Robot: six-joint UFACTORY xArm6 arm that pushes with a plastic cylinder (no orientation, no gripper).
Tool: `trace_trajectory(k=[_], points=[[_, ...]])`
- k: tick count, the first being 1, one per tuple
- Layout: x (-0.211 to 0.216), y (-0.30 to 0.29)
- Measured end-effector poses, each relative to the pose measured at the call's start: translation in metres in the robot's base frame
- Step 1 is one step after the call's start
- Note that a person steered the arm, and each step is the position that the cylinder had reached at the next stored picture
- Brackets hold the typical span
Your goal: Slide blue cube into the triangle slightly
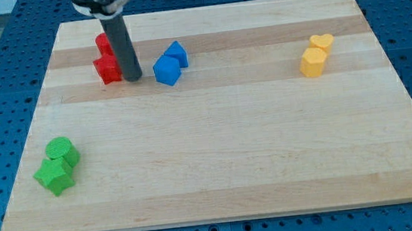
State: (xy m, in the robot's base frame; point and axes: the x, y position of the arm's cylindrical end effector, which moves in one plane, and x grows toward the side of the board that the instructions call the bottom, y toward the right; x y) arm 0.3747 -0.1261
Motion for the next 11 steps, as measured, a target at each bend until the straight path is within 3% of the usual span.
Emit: trace_trajectory(k=[1, 4, 6, 8, 9, 10, 11], points=[[0.016, 0.007], [-0.006, 0.054], [-0.006, 0.055], [-0.038, 0.055], [-0.033, 0.054], [0.008, 0.051], [0.013, 0.086]])
